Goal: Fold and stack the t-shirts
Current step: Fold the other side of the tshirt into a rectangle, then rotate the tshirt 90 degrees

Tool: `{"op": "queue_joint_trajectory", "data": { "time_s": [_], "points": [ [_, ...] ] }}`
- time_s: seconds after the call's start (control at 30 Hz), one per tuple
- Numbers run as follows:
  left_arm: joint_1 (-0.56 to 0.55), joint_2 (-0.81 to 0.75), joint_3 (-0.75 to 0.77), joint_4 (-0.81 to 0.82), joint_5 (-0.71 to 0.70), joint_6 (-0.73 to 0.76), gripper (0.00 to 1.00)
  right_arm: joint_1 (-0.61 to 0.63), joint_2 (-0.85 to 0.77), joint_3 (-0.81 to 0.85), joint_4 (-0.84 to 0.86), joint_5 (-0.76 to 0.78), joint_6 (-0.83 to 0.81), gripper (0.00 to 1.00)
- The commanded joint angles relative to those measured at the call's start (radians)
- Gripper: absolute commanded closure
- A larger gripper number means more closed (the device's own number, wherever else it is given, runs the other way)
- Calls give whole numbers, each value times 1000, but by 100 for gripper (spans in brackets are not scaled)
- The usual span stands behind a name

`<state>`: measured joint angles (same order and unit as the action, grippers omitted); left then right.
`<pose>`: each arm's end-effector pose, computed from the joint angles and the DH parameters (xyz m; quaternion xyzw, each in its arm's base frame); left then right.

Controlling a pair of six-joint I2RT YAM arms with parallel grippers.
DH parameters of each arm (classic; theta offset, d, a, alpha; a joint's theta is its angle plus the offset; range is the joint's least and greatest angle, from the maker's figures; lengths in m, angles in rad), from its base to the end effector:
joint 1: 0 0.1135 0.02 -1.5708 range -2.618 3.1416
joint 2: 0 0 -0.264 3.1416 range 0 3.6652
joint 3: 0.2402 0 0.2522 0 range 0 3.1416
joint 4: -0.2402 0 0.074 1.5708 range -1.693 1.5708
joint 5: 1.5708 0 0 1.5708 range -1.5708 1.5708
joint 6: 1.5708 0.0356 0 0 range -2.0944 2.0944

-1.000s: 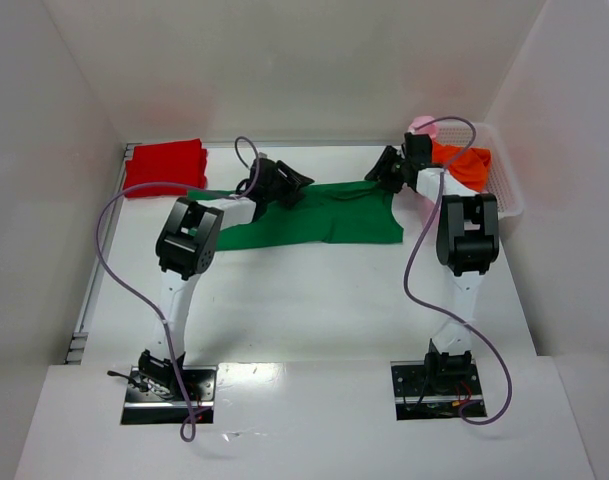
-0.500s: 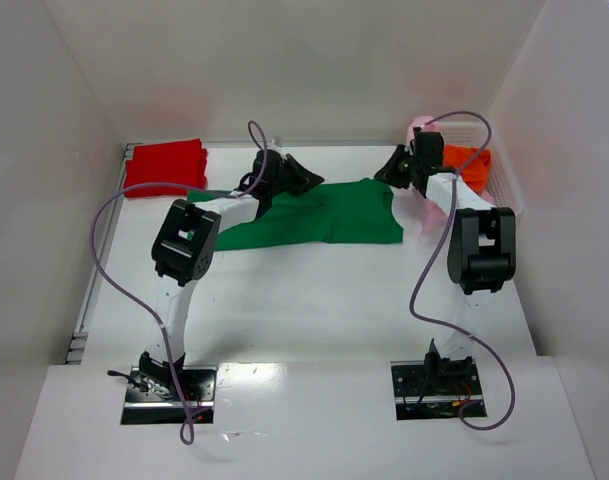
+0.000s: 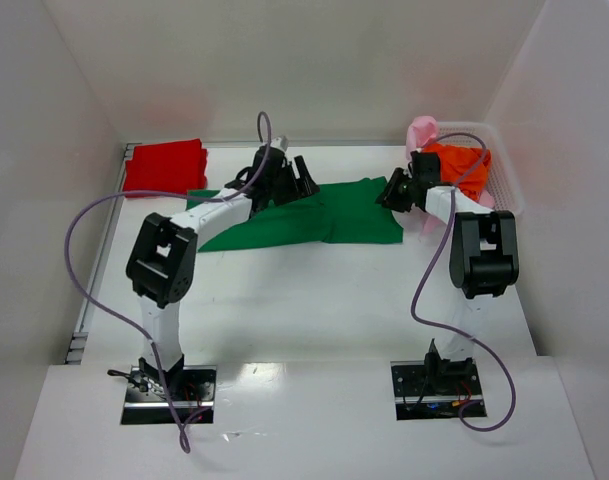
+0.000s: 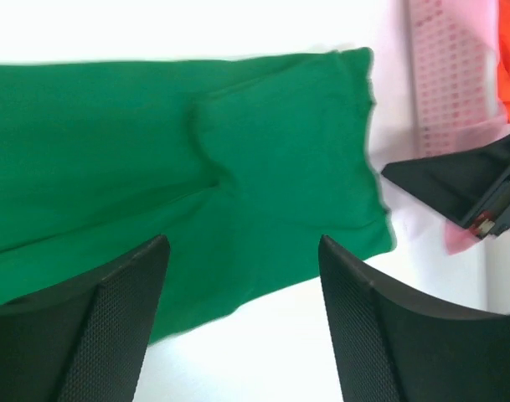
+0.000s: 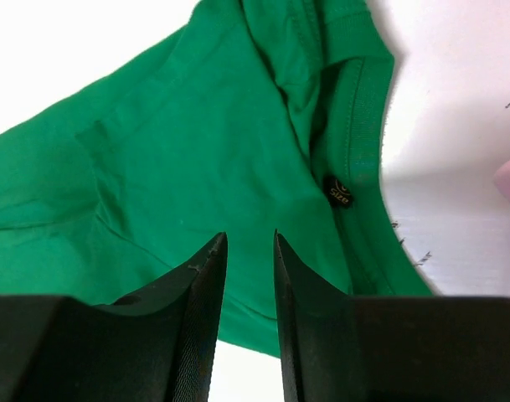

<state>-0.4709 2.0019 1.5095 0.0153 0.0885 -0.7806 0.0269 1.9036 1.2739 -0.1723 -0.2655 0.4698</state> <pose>0.4190 -0.2168 0.2401 -0.1089 0.8467 -0.3349 0.3989 0.4145 0.0205 0.1894 0.1534 0.9073 0.2103 0.3301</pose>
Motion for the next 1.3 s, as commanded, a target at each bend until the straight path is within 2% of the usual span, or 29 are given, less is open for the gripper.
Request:
{"op": "queue_joint_trajectory", "data": {
  "time_s": [0.0,0.07,0.23,0.27,0.3,0.33,0.37,0.43,0.6,0.83,0.93,1.27],
  "points": [
    [25,-149,-22,-170,-130,209,10,5,-62,-1,17,-12,-17,63],
    [44,-199,-11,-227,-160,289,3,14,-74,-1,17,-29,-17,58],
    [95,-343,-65,-219,-230,537,3,15,-152,-1,8,-58,-17,36],
    [95,-359,-101,-208,-251,639,3,15,-178,-1,-3,-68,-26,26],
    [95,-393,-142,-182,-284,763,1,15,-209,7,-19,-70,-35,10],
    [95,-403,-153,-173,-294,799,1,15,-218,20,-24,-70,-37,1],
    [104,-403,-153,-185,-294,869,1,15,-238,24,-40,-70,-47,0],
    [141,-385,-143,-254,-190,1013,2,15,-279,46,-75,-70,-60,0],
    [248,-261,-65,-441,18,1174,1,15,-357,29,-99,-33,-60,0],
    [314,-136,-15,-527,95,1302,1,5,-396,-19,-127,-4,-60,0],
    [350,-94,1,-543,100,1322,1,5,-405,-28,-139,-4,-60,0],
    [350,-25,-29,-477,-16,1345,1,5,-439,-38,-165,-46,-30,0]
  ]
}}
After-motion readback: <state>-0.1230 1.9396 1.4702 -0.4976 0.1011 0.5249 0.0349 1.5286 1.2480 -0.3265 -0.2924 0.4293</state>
